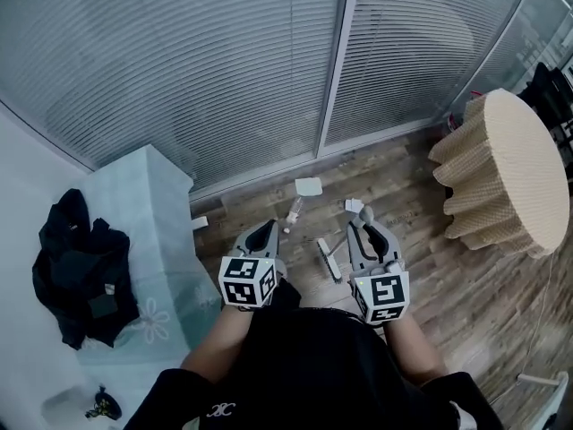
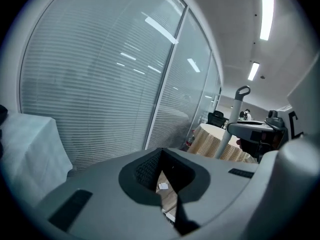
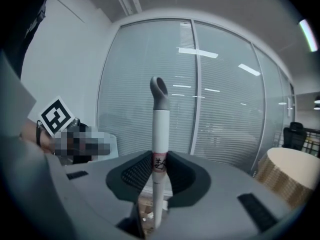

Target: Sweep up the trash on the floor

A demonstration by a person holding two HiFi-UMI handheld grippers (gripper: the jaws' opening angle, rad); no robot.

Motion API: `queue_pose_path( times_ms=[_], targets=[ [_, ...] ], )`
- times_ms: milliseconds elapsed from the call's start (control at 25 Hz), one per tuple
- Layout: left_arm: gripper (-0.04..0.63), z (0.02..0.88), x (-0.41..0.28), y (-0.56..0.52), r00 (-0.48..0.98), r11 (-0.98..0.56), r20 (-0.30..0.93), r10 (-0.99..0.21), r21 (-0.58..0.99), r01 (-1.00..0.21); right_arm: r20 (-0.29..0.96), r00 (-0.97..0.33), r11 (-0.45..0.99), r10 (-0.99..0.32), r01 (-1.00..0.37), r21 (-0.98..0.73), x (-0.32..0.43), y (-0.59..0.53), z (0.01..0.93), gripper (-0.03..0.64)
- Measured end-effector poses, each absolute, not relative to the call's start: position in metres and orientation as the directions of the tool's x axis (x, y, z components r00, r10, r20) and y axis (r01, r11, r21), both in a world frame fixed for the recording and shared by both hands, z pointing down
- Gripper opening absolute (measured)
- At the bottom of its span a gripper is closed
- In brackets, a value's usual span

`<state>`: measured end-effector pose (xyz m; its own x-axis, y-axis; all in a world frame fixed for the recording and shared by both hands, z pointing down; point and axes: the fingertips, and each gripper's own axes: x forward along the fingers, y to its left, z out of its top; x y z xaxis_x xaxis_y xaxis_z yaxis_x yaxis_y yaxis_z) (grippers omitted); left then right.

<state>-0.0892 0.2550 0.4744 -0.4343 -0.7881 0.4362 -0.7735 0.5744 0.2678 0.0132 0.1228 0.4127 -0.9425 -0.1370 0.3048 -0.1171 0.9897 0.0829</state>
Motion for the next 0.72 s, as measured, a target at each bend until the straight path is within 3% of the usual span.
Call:
queue_pose_path(
  times_ms=[720],
  targets=[
    [-0.003,0.511,-0.235,0.279,-0.366,0.551,0.476,-0.800,0.338,-0.763,0.330,-0.939,0.995,-0.092,-0.078,0.056,-0.202,0.149,0.431,0.098]
  ],
)
